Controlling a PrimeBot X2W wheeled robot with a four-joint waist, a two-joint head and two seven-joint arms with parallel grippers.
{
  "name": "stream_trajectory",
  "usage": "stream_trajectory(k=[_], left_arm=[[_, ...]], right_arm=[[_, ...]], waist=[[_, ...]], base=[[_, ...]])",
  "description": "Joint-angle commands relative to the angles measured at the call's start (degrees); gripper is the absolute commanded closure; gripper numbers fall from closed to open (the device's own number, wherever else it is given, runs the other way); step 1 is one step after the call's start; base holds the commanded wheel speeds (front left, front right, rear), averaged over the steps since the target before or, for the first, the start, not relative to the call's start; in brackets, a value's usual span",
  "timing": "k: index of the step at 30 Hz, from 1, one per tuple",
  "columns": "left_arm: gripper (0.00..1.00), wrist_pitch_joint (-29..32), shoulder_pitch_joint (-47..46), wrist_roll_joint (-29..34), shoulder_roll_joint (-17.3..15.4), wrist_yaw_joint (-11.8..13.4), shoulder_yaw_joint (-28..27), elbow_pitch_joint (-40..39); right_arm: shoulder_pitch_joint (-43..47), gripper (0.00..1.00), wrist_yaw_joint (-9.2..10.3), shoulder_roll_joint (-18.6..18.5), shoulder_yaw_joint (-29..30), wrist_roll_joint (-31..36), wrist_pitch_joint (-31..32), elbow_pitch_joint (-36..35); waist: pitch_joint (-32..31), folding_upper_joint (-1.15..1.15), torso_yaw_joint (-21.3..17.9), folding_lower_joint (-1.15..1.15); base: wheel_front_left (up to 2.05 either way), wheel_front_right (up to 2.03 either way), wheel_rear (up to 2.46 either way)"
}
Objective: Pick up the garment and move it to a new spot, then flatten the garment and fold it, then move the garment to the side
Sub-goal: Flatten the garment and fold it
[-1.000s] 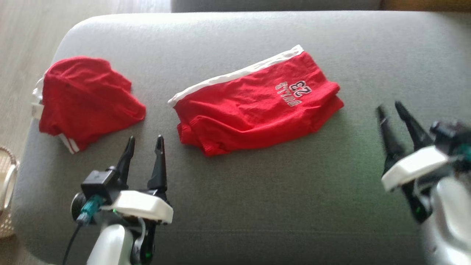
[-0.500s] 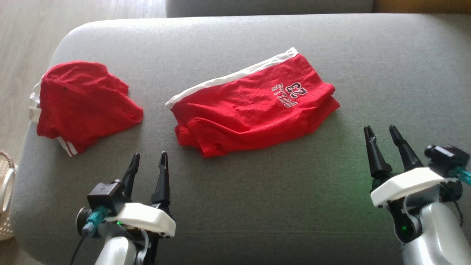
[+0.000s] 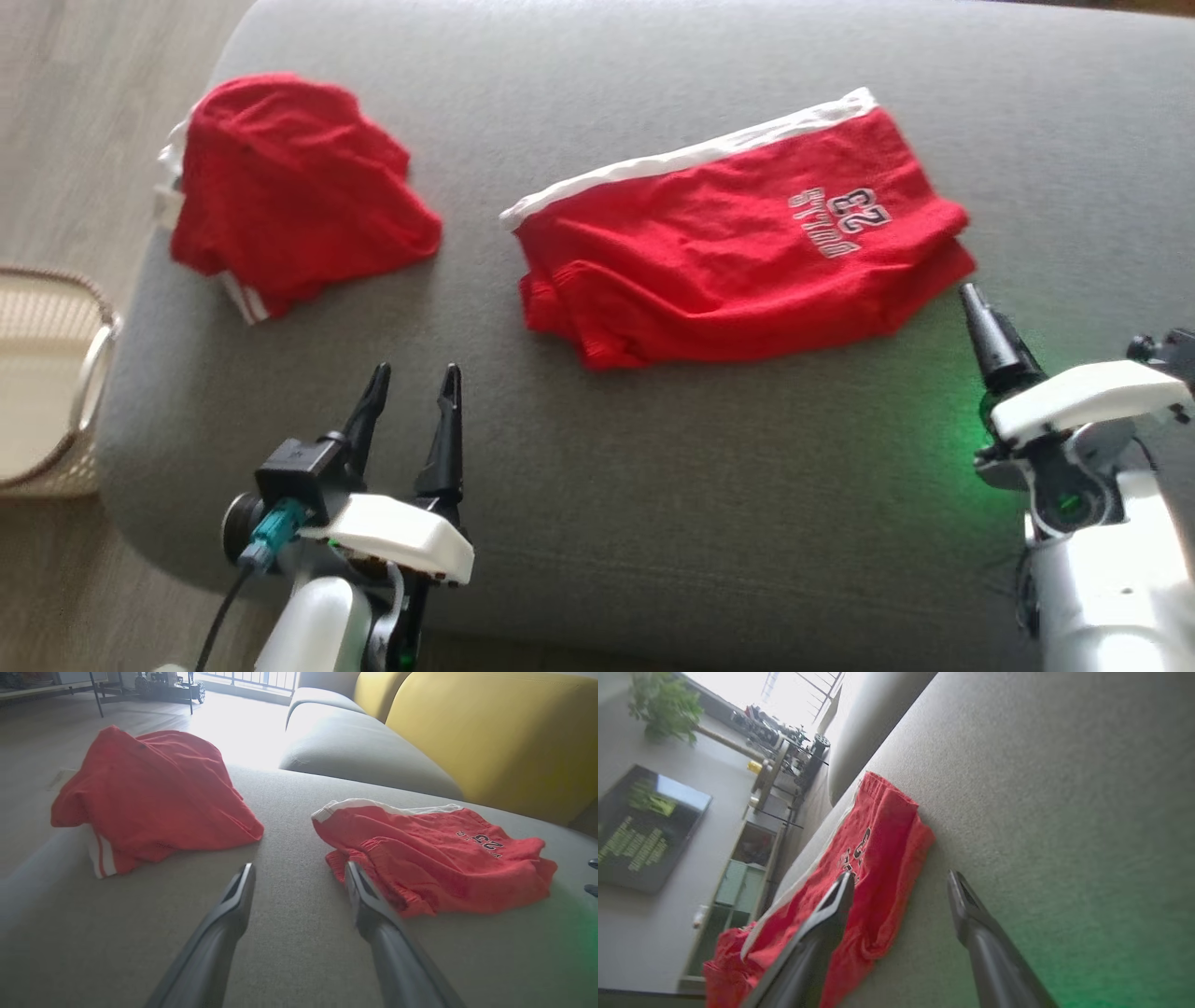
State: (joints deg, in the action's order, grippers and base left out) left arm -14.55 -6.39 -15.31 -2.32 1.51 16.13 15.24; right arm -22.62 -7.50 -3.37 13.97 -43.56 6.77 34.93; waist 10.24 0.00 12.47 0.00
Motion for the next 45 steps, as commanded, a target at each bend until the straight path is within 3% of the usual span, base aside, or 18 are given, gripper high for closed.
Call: stream_trajectory(k=[1,7,22,23,24,25,35,45], left_arm=[[0.00,-0.4,-2.2,-0.5,-0.6,0.2,-1.6,-1.3],[0.00,-0.4,-3.3,-0.6,-0.6,1.1,0.2,-0.6],[0.00,-0.4,-4.8,-1.9,-0.6,2.7,2.7,-1.5],[0.00,-0.4,-5.0,-2.2,-0.6,2.7,2.8,-1.5],[0.00,-0.4,-5.2,-2.4,-0.6,2.7,2.8,-1.5],[0.00,-0.4,-5.3,-2.6,-0.6,2.8,2.8,-1.6],[0.00,-0.4,-5.8,-2.5,-0.6,2.7,2.6,-1.5],[0.00,-0.4,-5.5,-1.7,-0.6,2.0,1.7,-0.7]], right_arm=[[-2.6,0.00,0.01,0.5,-0.8,-2.2,0.5,-1.0],[-10.2,0.00,0.01,0.5,1.6,-13.8,2.1,11.5],[-20.2,0.00,0.01,0.5,-0.5,-9.5,0.3,25.2],[-20.7,0.07,0.01,0.5,-0.5,-9.0,-0.1,26.2],[-21.3,0.67,0.01,0.5,-0.5,-8.6,-0.4,27.0],[-21.8,1.00,0.01,0.5,-0.5,-8.2,-0.8,27.7],[-23.6,1.00,0.01,0.0,1.2,-8.3,-5.3,28.1],[-23.3,1.00,0.01,-3.4,5.7,-9.1,-12.6,28.0]], waist=[[1.4,0.00,1.7,0.00],[3.5,0.00,5.4,0.00],[5.8,0.00,7.4,0.00],[5.9,0.00,7.4,0.00],[5.9,0.00,7.3,0.00],[6.0,0.00,7.3,0.00],[5.7,0.00,5.8,0.00],[4.2,0.00,4.0,0.00]], base=[[0.00,0.00,0.00],[0.00,0.00,0.00],[0.00,0.00,0.00],[0.00,0.00,0.00],[0.00,0.00,0.00],[0.00,0.00,0.00],[0.00,0.00,0.00],[0.00,0.00,0.00]])
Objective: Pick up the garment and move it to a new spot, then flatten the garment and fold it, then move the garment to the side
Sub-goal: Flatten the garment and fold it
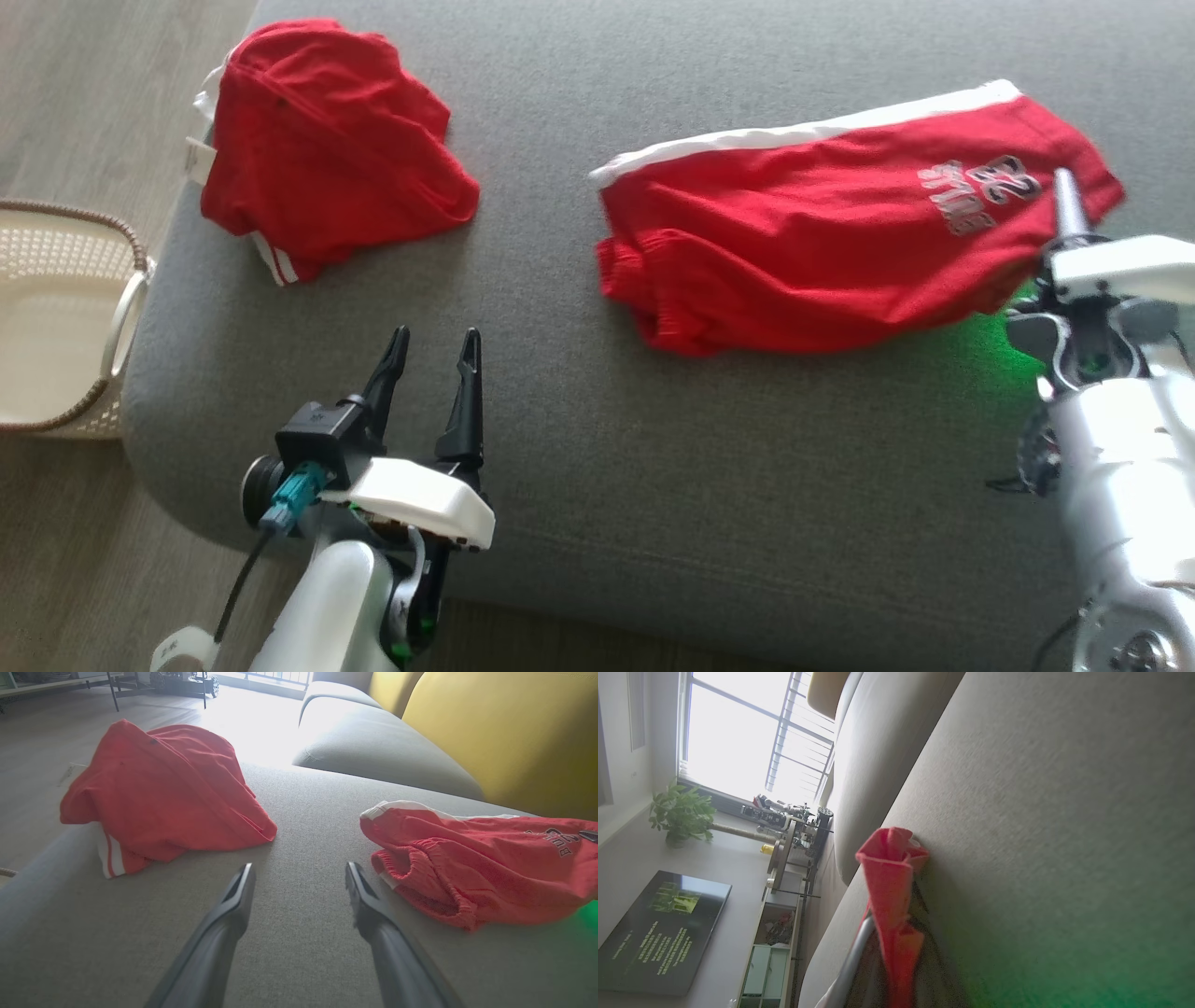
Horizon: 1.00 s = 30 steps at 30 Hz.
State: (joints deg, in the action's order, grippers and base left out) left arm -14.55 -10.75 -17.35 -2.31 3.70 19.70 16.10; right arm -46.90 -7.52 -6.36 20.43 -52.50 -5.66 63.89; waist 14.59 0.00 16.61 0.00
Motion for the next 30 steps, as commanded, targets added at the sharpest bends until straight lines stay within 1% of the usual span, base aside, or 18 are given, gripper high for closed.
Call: stream_trajectory(k=[1,4,9,12,18,21,24,27,30], left_arm=[[0.00,-0.4,-1.1,0.4,-0.6,-0.2,-2.0,-1.6],[0.00,-0.4,-0.7,0.7,-0.6,-0.4,-2.3,-1.4],[0.00,-0.4,-0.2,0.8,-0.6,-0.8,-2.8,-0.9],[0.00,-0.4,0.3,0.9,-0.6,-1.0,-3.0,-0.7],[0.00,-0.4,1.6,1.3,-0.6,-1.3,-3.7,-0.5],[0.00,-0.4,1.9,1.6,-0.6,-1.6,-3.8,-0.4],[0.00,-0.4,2.1,1.8,-0.6,-1.8,-4.1,-0.3],[0.00,-0.4,2.3,2.0,-0.6,-2.0,-4.2,-0.2],[0.00,-0.4,2.4,2.1,-0.6,-2.3,-4.1,-0.1]], right_arm=[[1.0,1.00,0.03,-0.9,-0.4,-0.1,-1.0,-0.7],[1.1,1.00,0.03,-2.6,1.4,0.3,-3.8,1.3],[1.1,1.00,0.03,-5.7,4.4,2.1,-7.9,6.8],[1.8,1.00,0.03,-6.8,5.7,3.8,-8.9,8.6],[3.9,1.00,0.03,-7.5,8.5,8.2,-9.3,9.7],[4.2,1.00,0.03,-6.7,10.5,10.5,-9.3,9.3],[3.9,1.00,0.03,-4.6,11.7,12.6,-9.3,6.5],[4.0,1.00,0.03,-2.1,11.3,15.2,-9.3,2.6],[4.4,1.00,0.03,0.1,9.2,17.8,-9.3,-1.0]], waist=[[-0.4,0.00,-0.4,0.00],[-1.1,0.00,-1.1,0.00],[-2.6,0.00,-2.3,0.00],[-3.8,0.00,-3.0,0.00],[-6.0,0.00,-4.4,0.00],[-6.4,0.00,-4.7,0.00],[-6.7,0.00,-5.0,0.00],[-7.0,0.00,-5.0,0.00],[-7.4,0.00,-4.6,0.00]], base=[[0.00,0.00,0.00],[0.00,0.00,0.00],[0.00,0.00,0.00],[0.00,0.00,0.00],[0.00,0.00,0.00],[0.00,0.00,0.00],[0.00,0.00,0.00],[0.00,0.00,0.00],[0.00,0.00,0.00]])
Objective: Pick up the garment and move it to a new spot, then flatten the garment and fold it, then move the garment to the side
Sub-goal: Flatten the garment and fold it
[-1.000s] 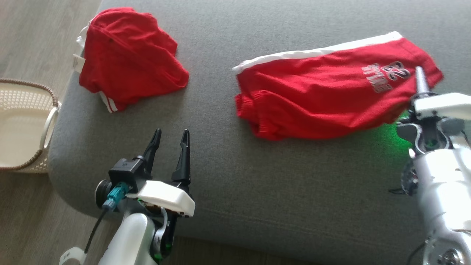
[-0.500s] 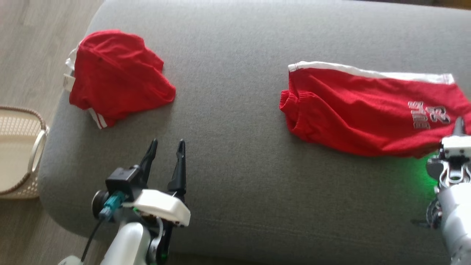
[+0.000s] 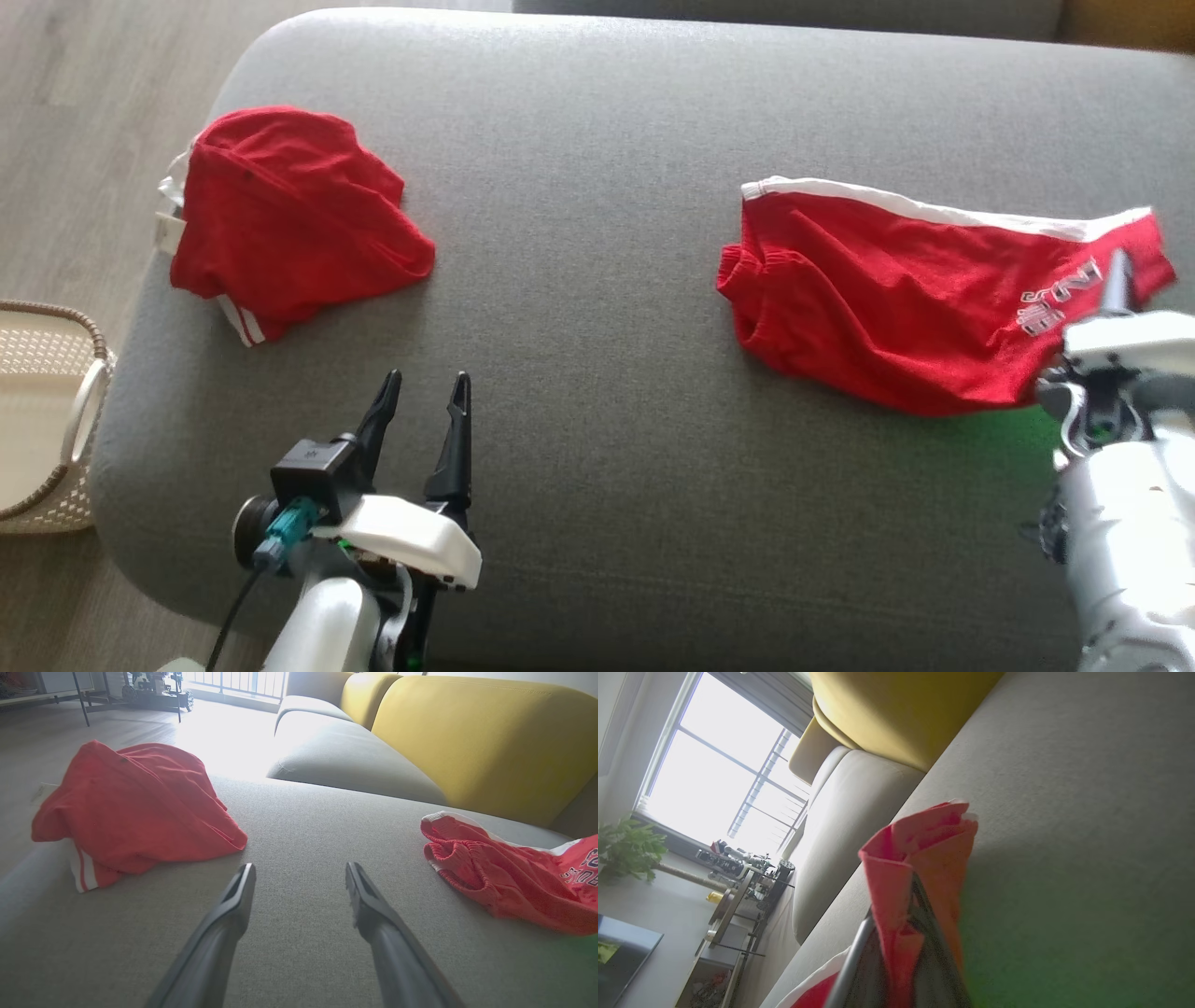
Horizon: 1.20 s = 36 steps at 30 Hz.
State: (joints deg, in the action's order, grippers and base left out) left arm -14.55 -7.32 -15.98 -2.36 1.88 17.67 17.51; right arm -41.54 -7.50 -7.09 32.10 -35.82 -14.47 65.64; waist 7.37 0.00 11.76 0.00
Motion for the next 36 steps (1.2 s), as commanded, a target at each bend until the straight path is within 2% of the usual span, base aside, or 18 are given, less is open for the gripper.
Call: stream_trajectory(k=[1,12,23,36], left_arm=[[0.00,-0.4,-1.0,0.7,-0.5,-0.5,-2.1,-1.4],[0.00,-0.4,-0.5,-0.1,-0.5,-0.2,-1.7,-1.7],[0.00,-0.4,-0.2,-1.1,-0.5,0.0,-1.5,-1.5],[0.00,-0.4,0.2,-1.5,-0.5,0.5,-1.3,-1.4]], right_arm=[[-0.7,1.00,0.01,1.4,-3.5,1.8,-0.5,-3.9],[1.5,1.00,0.01,4.1,-12.7,-0.8,0.7,-11.2],[6.1,1.00,0.01,4.2,-33.1,-16.3,1.3,-16.5],[7.2,1.00,0.01,4.2,-43.7,-21.3,0.2,-13.5]], waist=[[-0.3,0.00,0.4,0.00],[-0.8,0.00,3.5,0.00],[-0.4,0.00,7.5,0.00],[-0.3,0.00,8.6,0.00]], base=[[0.00,0.00,0.00],[0.00,0.00,0.00],[0.00,0.00,0.00],[0.00,0.00,0.00]])
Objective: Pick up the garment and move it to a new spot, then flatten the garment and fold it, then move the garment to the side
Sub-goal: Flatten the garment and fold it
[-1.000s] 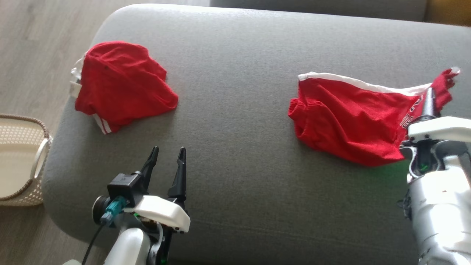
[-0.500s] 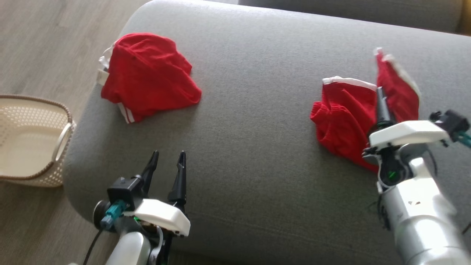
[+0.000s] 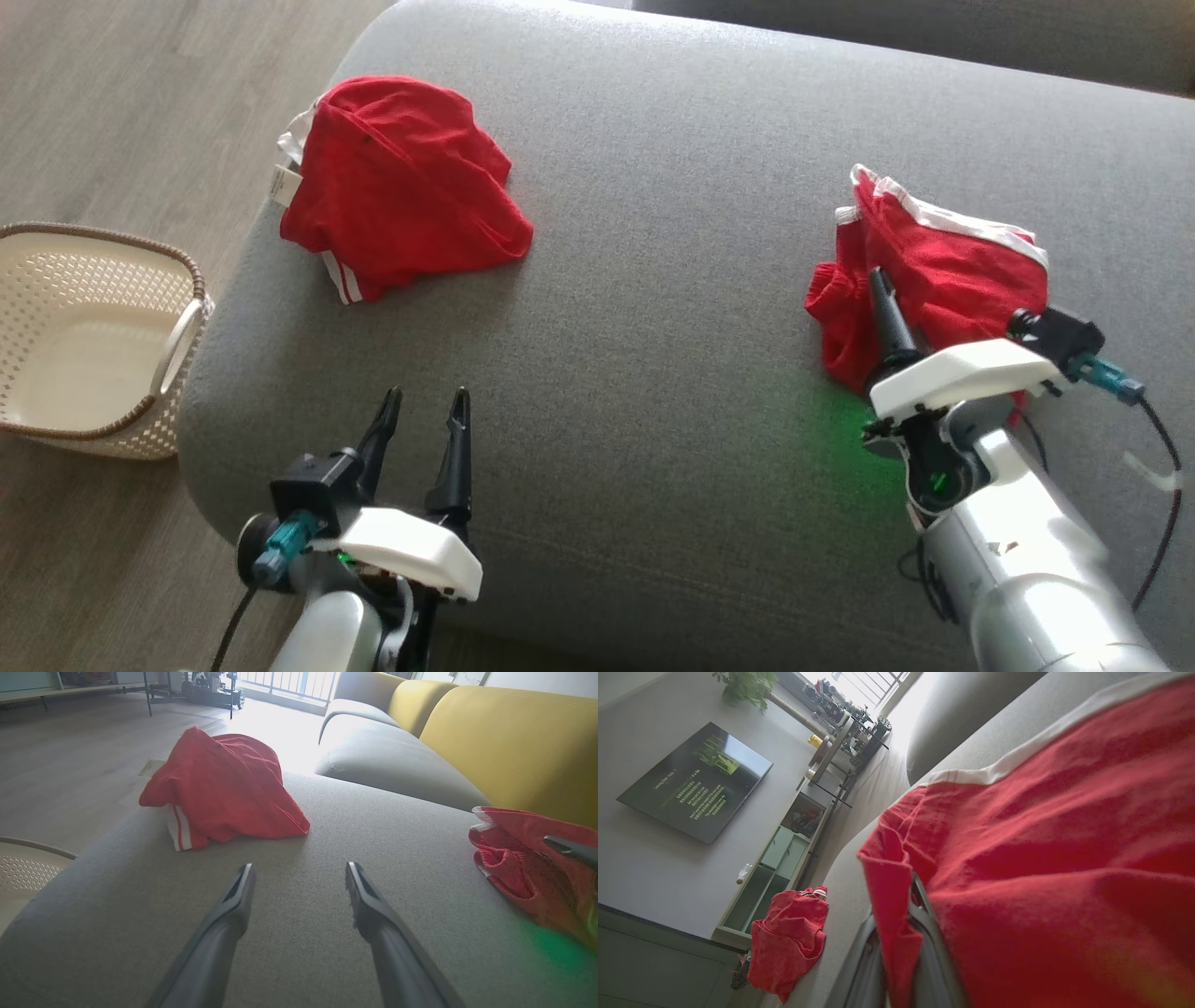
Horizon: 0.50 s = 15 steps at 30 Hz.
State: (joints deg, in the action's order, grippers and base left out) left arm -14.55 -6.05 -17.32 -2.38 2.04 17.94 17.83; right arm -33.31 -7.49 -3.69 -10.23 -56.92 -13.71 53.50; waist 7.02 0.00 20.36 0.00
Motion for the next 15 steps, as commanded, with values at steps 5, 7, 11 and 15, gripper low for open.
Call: stream_trajectory(k=[5,7,11,15], left_arm=[[0.00,-0.4,-1.2,-0.3,-0.5,0.3,-1.4,-1.7],[0.00,-0.4,-1.2,-0.4,-0.5,0.4,-1.5,-1.6],[0.00,-0.4,-0.9,-0.5,-0.5,0.5,-1.7,-1.5],[0.00,-0.4,-0.6,-0.5,-0.5,0.5,-2.2,-1.5]], right_arm=[[-1.7,0.00,0.00,0.8,-3.7,-1.7,-0.9,0.0],[-1.5,0.00,0.00,0.8,-5.6,-2.7,-0.9,-1.1],[0.3,0.00,0.00,0.8,-11.3,-5.8,2.0,-4.9],[1.8,0.00,0.00,0.8,-15.4,-7.8,4.3,-7.2]], waist=[[0.0,0.00,-0.1,0.00],[-0.1,0.00,-0.3,0.00],[-0.5,0.00,-0.9,0.00],[-0.9,0.00,-2.4,0.00]], base=[[0.00,0.00,0.00],[0.00,0.00,0.00],[0.00,0.00,0.00],[0.00,0.00,0.00]])
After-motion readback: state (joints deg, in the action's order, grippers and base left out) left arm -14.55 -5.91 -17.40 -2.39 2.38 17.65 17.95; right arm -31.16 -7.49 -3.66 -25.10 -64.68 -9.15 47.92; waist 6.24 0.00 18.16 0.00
